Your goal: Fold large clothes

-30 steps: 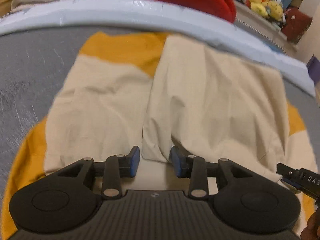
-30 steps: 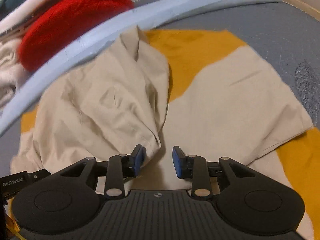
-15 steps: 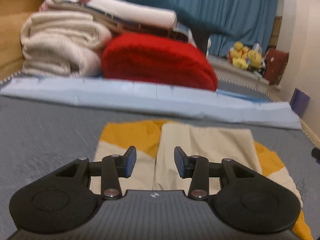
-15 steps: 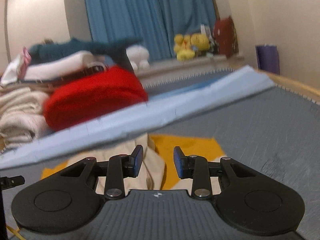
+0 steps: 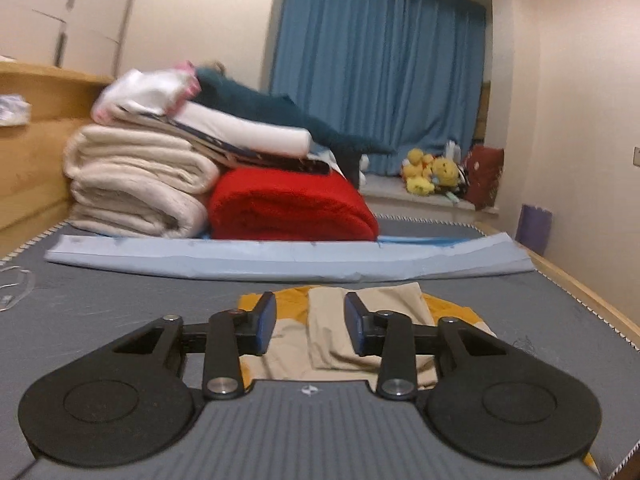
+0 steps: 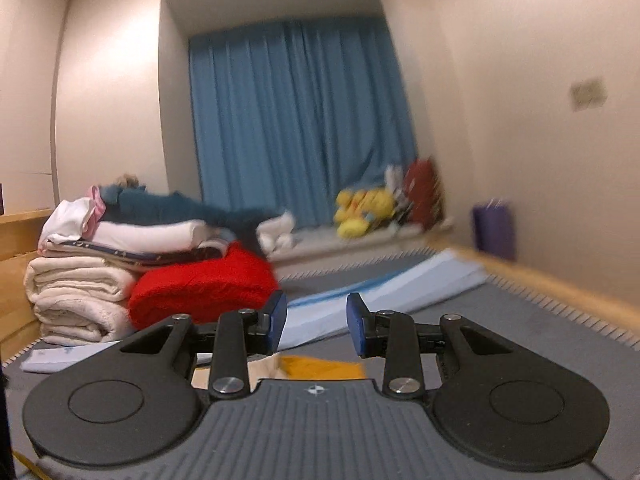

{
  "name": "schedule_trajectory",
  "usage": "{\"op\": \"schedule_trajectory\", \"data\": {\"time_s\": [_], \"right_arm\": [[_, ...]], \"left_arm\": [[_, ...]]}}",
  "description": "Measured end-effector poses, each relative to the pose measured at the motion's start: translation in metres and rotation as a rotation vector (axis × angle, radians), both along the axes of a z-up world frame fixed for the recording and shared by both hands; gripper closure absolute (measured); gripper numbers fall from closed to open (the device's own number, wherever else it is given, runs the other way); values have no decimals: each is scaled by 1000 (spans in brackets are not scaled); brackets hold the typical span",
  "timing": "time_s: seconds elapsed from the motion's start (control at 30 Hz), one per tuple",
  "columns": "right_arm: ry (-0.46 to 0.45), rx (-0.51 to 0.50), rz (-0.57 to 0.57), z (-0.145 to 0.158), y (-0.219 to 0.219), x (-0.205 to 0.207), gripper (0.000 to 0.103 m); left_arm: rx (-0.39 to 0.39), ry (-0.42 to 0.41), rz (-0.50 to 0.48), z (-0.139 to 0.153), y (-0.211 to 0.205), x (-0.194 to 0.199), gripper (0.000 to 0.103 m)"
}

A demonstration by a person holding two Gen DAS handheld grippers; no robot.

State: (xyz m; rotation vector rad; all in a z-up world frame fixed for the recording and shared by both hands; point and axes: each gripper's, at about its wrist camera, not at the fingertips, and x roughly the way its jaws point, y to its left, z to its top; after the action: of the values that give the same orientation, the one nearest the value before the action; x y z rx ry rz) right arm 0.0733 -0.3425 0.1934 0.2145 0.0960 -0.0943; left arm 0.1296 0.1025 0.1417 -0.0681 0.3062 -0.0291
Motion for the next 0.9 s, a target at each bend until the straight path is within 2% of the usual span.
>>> {"op": "schedule_trajectory", "data": {"time_s": [0.1,0.2,0.33,0.43,0.57,0.67,0.73,0.8,0.9], "right_arm": [[-49,-36,-67,5,-19,-65,78],[-49,14,-112,2,-38,-115,81],[-47,13,-151,-10,-47,-162,81],[-43,25,-156,-28,-49,-177,81],[8,43,-191,-59,-54,-180,81],[79,71,-221,-87,-60,-167,81],[143,70,-223,-106,-61,-145,81],[210,88,-192,-123,-63,-124,81],[310,92,-157,-145,-62,-93,81]], "left_arm": [[-25,-6,21,-2,1,-63,76],[-60,-14,29,-5,0,-116,76],[-30,-57,6,-15,-3,-176,76],[-18,5,20,-32,3,-200,76],[-15,63,43,-53,10,-192,76],[-66,120,60,-79,21,-173,76],[-97,223,113,-98,31,-150,76],[-149,272,125,-110,46,-132,76],[-156,345,190,-127,66,-114,76]]}}
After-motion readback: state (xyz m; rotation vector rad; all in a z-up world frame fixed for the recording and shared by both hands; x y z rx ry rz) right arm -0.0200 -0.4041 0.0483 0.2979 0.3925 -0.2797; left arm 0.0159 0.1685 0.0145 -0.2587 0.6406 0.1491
